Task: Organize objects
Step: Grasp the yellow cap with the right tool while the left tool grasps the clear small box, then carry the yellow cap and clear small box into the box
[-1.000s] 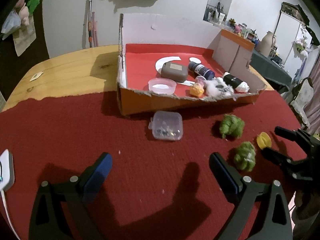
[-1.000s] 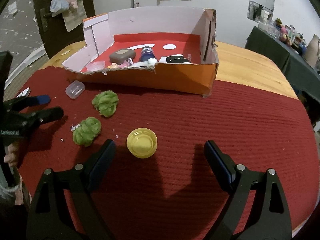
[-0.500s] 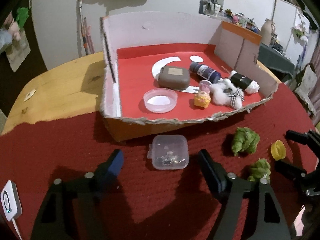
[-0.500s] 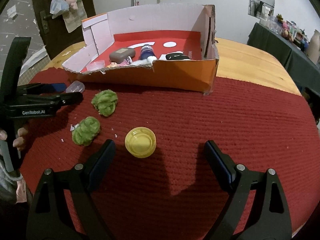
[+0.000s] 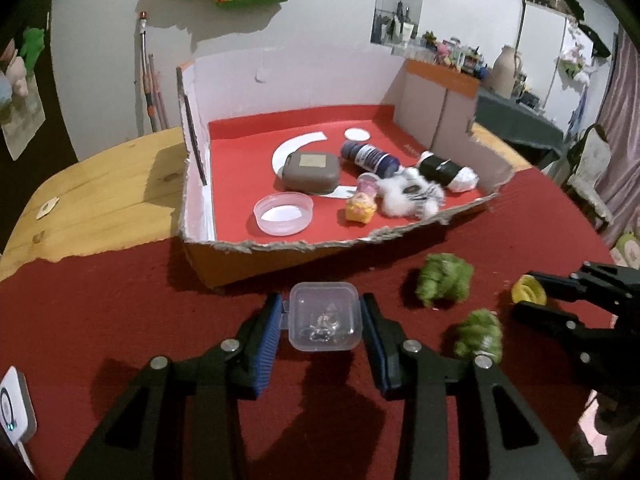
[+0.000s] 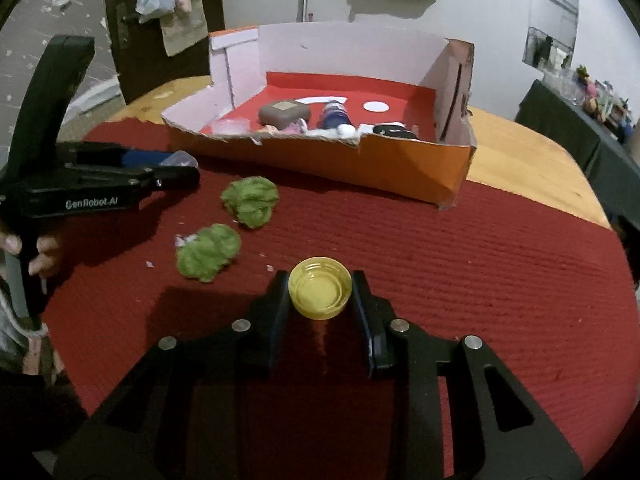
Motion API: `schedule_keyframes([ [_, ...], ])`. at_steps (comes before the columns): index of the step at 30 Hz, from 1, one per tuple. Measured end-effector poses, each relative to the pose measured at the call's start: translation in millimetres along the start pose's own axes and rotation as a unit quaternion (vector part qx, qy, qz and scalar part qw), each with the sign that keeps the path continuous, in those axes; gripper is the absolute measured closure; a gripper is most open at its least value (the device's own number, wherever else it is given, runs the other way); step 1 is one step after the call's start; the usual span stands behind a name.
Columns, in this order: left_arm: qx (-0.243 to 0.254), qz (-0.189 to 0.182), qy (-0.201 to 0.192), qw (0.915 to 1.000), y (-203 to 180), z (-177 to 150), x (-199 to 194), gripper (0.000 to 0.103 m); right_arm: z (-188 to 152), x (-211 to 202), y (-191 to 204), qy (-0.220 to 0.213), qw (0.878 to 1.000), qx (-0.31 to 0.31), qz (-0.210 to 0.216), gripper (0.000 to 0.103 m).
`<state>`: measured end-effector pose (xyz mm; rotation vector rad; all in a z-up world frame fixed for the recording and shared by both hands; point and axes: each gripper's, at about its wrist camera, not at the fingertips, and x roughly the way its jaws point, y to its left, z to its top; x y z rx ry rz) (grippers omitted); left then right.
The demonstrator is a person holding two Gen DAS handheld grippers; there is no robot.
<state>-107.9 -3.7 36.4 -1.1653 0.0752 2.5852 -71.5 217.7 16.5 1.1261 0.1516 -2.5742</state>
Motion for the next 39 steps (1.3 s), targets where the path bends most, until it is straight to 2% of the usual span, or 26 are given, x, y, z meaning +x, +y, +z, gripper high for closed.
schedule_keyframes([
  [12, 0.001, -0.011, -0.049, 0.9988, -11.1, -5.7, -50.1, 0.062, 20.3, -36.6, 13.8, -0.051, 0.999, -0.011, 0.0, 0.074],
  [30, -0.002, -0.008, -0.058, 0.9983, -9.5, -9.4, -62.7, 0.062, 25.3, -46.4, 16.3, -0.065, 0.998, -0.006, -0.005, 0.074],
  [35, -0.009, -0.007, -0.056, 0.9983, -4.5, 11.8, -61.2, 0.062, 49.7, -50.1, 9.2, -0.078, 0.997, -0.011, -0.012, 0.074],
  [39, -0.008, 0.004, -0.051, 0.9987, -1.0, 41.3, -53.3, 0.062, 77.6, -43.8, 2.7, -0.073, 0.997, -0.021, -0.024, 0.074],
])
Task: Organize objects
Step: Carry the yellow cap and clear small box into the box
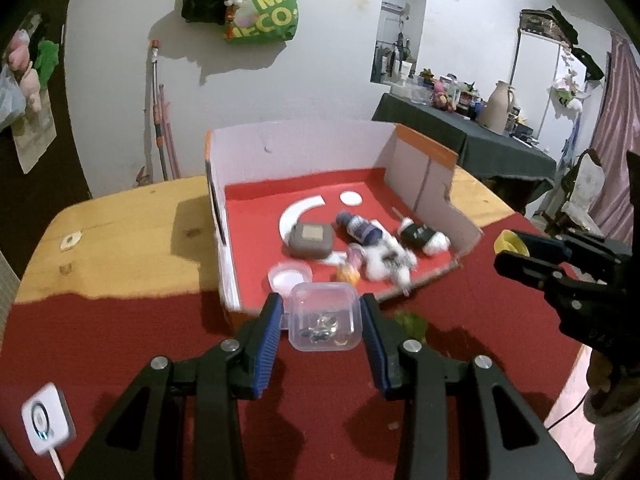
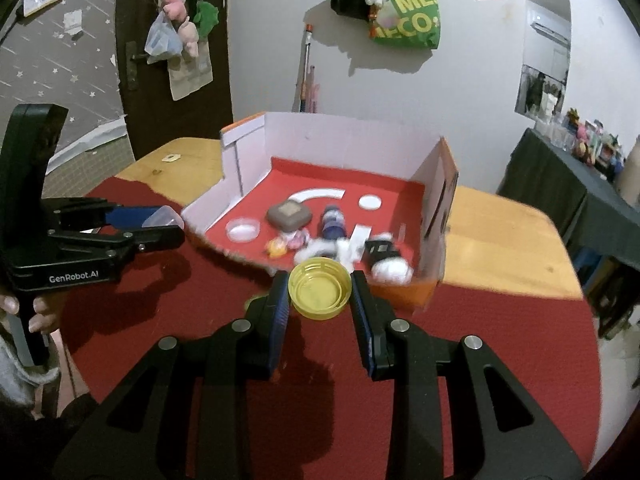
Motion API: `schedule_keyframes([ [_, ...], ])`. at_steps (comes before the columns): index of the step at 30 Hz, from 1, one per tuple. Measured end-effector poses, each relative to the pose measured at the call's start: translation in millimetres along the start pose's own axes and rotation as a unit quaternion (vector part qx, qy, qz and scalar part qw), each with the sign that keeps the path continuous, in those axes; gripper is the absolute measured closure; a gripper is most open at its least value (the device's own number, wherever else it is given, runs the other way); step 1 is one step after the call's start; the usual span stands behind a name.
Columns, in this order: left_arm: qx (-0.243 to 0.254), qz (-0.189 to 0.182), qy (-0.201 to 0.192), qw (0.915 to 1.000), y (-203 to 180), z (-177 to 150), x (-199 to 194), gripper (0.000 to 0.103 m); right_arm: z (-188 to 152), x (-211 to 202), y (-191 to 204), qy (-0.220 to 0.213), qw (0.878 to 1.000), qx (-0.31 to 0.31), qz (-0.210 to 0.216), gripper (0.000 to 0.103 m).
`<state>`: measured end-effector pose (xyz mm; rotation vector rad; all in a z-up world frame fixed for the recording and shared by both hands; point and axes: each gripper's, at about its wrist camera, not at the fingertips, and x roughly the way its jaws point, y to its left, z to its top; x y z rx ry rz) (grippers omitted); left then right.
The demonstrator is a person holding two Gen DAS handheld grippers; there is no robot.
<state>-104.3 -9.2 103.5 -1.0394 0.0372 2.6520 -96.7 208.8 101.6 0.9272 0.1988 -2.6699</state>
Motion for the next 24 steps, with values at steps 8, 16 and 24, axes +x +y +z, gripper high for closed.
schedule_keyframes([
  [8, 0.001, 0.043, 0.049, 0.9979, 11.2, 47.1, 44.6, 0.062, 51.8, 41.0, -15.7, 0.035, 0.999, -0.013, -0.035, 0.074],
  [16, -0.014, 0.063, 0.11, 0.9918, 18.2, 69.1, 88.0, 0.062, 85.3, 84.2, -25.8, 0.09, 0.993, -0.029, -0.067, 0.074],
  [24, -0.041, 0.089, 0.148, 0.9841, 30.5, 76.1, 117.8, 0.062, 96.2, 120.9, -29.9, 0.127, 0.988, -0.034, -0.082, 0.074],
])
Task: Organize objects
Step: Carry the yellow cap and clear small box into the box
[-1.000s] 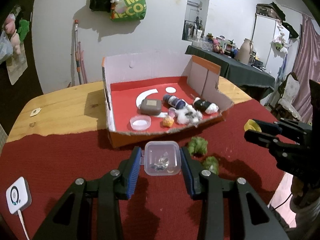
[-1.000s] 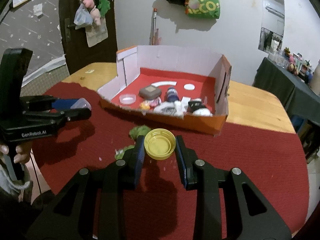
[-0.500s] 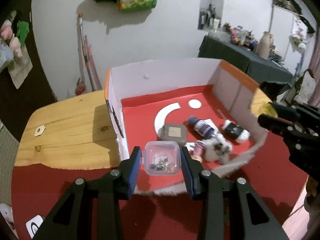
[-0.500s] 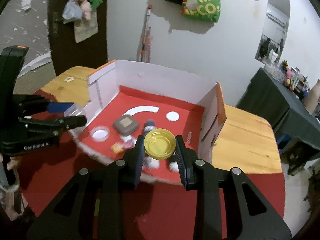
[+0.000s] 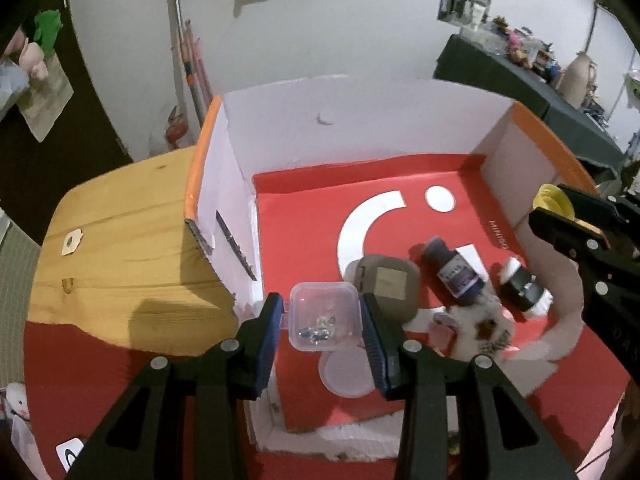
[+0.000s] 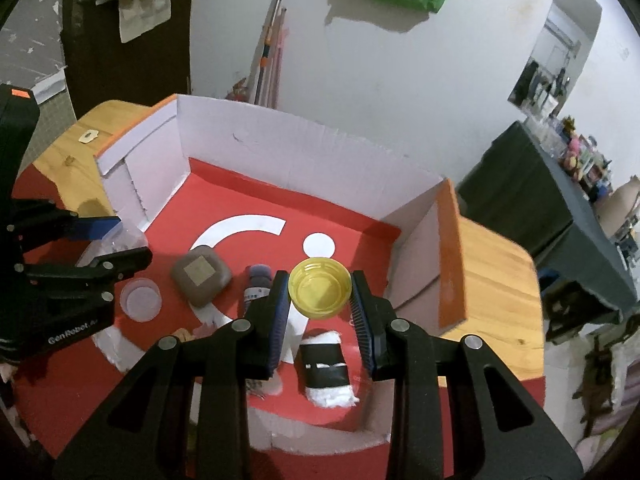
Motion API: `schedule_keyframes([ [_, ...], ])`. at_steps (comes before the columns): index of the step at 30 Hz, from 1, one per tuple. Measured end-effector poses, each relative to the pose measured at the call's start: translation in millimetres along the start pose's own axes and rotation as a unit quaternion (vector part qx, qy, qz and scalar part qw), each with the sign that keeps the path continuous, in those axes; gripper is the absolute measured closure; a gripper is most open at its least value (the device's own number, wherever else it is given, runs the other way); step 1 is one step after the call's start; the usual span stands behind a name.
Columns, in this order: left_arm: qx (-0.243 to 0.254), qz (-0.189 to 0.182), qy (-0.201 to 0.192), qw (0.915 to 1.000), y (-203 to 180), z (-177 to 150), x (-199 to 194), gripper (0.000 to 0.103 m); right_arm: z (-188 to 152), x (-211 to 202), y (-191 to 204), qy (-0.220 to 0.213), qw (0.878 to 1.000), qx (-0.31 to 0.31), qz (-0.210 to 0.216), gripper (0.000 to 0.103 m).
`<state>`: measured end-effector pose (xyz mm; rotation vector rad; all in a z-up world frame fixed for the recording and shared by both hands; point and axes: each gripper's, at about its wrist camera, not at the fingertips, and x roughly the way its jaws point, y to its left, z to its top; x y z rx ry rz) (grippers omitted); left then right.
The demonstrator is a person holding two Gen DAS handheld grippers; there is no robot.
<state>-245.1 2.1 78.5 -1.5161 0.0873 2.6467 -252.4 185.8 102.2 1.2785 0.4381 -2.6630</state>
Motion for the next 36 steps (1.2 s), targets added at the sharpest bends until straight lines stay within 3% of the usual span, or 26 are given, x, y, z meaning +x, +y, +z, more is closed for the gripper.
schedule_keyframes([
  [7, 0.005, 0.021, 0.026, 0.9994, -4.0, 5.1, 19.0, 0.062, 7.2, 35.2, -2.1, 0.039, 0.999, -0.002, -0.018, 0.074],
  [14, -0.003, 0.032, 0.037, 0.9988, -1.8, 10.5, 31.4, 0.062, 6.6, 62.6, -9.9, 0.08, 0.997, 0.018, -0.009, 0.074],
  [36, -0.004, 0.044, 0.064, 0.997, -6.4, 11.9, 45.1, 0.062, -13.8, 90.1, -12.7, 0.143, 0.989, 0.027, -0.004, 0.074],
])
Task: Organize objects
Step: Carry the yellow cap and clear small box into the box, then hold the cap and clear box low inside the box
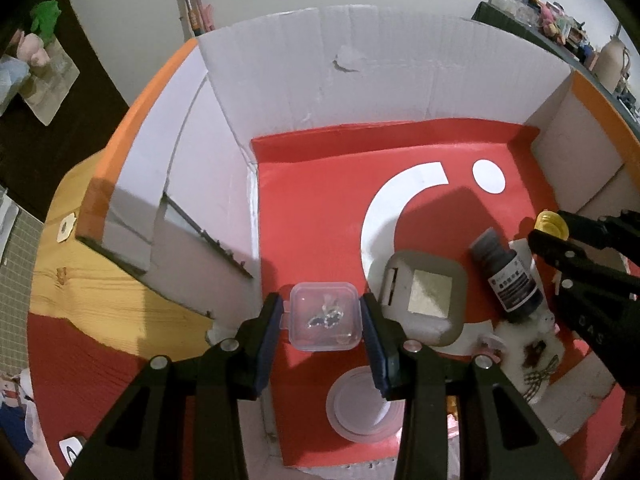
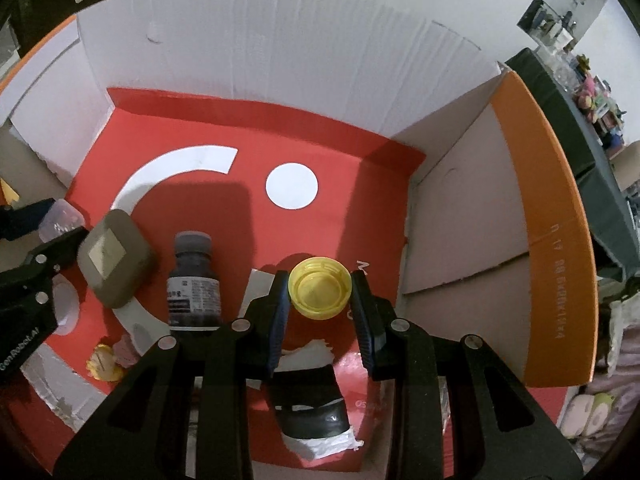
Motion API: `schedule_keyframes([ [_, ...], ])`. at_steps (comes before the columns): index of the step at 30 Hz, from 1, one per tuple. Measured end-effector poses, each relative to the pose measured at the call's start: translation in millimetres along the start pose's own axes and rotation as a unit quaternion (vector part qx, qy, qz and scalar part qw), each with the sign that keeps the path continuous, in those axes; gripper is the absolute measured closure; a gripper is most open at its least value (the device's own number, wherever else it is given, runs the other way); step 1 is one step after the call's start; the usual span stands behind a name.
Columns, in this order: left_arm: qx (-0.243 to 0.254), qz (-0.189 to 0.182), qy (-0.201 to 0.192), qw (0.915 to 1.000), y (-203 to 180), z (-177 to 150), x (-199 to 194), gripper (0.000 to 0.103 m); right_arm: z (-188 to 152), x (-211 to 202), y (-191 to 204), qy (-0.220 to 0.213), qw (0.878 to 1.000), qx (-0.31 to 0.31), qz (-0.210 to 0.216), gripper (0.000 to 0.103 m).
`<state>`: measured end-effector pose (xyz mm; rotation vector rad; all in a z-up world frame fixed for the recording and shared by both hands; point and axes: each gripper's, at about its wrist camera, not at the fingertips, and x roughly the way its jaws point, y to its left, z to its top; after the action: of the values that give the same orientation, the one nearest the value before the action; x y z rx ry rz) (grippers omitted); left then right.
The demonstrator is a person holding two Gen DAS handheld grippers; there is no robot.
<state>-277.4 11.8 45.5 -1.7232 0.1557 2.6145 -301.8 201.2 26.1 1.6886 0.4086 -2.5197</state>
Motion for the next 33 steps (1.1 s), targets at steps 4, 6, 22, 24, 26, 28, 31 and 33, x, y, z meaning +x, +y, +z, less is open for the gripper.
schedule_keyframes([
  [4, 0.006, 0.002, 0.002, 1.0, -3.2, 1.8, -1.0, 0.062, -2.3, -2.1, 1.6, 0.001, 1.0, 0.006, 0.01, 0.074],
  [6, 0.011, 0.005, 0.004, 0.9999, -3.9, 2.3, -0.5, 0.062, -3.7, -3.5, 2.6, 0.002, 1.0, 0.005, 0.011, 0.074],
  [22, 0.015, 0.006, 0.008, 0.9998, -9.4, 5.5, -6.6, 0.062, -21.9, -17.1, 5.3, 0.002, 1.0, -0.003, 0.011, 0.074],
  [24, 0.015, 0.006, 0.008, 0.9998, -8.6, 6.0, -6.4, 0.061, -28.3, -19.8, 11.8, 0.003, 1.0, -0.002, 0.01, 0.074],
  [26, 0.015, 0.006, 0.008, 0.9998, -8.6, 6.0, -5.9, 0.061, -31.6, -21.7, 11.6, 0.003, 1.0, -0.002, 0.009, 0.074],
  [28, 0.016, 0.006, 0.007, 0.9998, -9.8, 6.2, -5.5, 0.061, -36.0, -24.4, 11.6, 0.003, 1.0, -0.002, 0.009, 0.074],
  [31, 0.017, 0.007, 0.007, 0.9998, -10.9, 7.0, -7.6, 0.061, -36.1, -24.5, 12.2, 0.004, 1.0, -0.002, 0.009, 0.074],
  [33, 0.017, 0.007, 0.007, 0.9998, -9.9, 7.7, -8.5, 0.061, -35.1, -23.8, 15.2, 0.004, 1.0, -0.002, 0.009, 0.074],
])
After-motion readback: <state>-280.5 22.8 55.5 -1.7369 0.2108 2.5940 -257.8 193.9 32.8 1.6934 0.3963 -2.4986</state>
